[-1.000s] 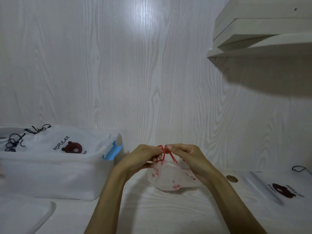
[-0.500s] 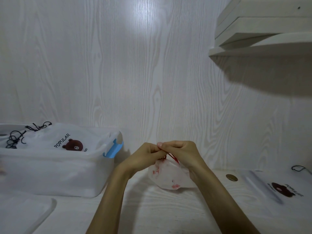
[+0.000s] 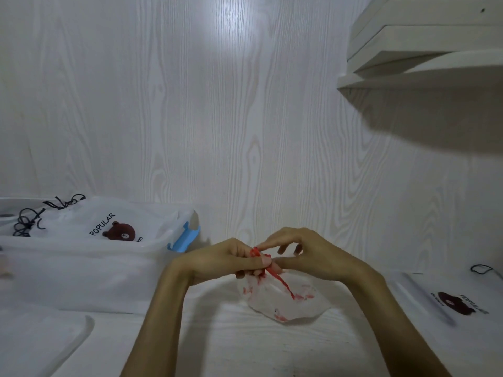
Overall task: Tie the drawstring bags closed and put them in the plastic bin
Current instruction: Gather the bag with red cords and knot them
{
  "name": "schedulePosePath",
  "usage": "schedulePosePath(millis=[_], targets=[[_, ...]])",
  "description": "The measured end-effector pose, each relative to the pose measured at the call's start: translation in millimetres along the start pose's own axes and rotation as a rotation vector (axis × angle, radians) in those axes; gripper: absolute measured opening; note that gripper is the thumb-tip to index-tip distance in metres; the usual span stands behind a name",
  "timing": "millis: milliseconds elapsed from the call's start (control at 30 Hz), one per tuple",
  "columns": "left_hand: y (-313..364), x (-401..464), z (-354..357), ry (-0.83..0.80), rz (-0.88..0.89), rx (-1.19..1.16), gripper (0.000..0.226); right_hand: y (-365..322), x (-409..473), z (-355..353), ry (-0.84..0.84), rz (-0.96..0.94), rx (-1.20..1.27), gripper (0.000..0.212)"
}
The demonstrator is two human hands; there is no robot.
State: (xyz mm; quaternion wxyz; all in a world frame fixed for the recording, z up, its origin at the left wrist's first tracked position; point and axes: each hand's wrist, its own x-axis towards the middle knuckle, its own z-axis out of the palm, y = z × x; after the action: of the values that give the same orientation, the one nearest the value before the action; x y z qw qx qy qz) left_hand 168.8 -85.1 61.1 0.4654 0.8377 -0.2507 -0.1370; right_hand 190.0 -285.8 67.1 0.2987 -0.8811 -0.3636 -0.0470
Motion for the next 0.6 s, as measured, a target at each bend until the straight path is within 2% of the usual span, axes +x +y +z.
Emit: schedulePosePath(millis=[100, 200, 300, 433, 533, 600], targets=[[-1.4, 0.6, -0.6, -0.043, -0.001, 0.001, 0.027, -1.9, 0.0, 3.4, 0.034, -0.002, 0.006, 0.018], [-3.0, 1.2, -0.9, 0.039, -0.036, -0.082, 0.024, -0.2, -1.0, 0.8, 0.099, 0.034, 0.049, 0.011], [-5.1, 5.0, -3.3, 0.147, -0.063, -0.237, 0.024, 2.2, -0.8, -4.0, 0.123, 0.141, 0.28, 0.012], [-1.3, 7.9, 0.5, 0.139, -0.074, -0.295, 0.028, -2.1, 3.5, 0.7, 0.163, 0.194, 0.568, 0.015], [-5.8, 10.4, 0.0, 0.221, -0.1, -0.322, 0.026, -1.5, 2.1, -0.3, 0.243, 0.271, 0.483, 0.011], [-10.0, 13.4, -0.6, 0.325, -0.129, -0.386, 0.024, -0.7, -2.5, -6.7, 0.211, 0.306, 0.365, 0.01]])
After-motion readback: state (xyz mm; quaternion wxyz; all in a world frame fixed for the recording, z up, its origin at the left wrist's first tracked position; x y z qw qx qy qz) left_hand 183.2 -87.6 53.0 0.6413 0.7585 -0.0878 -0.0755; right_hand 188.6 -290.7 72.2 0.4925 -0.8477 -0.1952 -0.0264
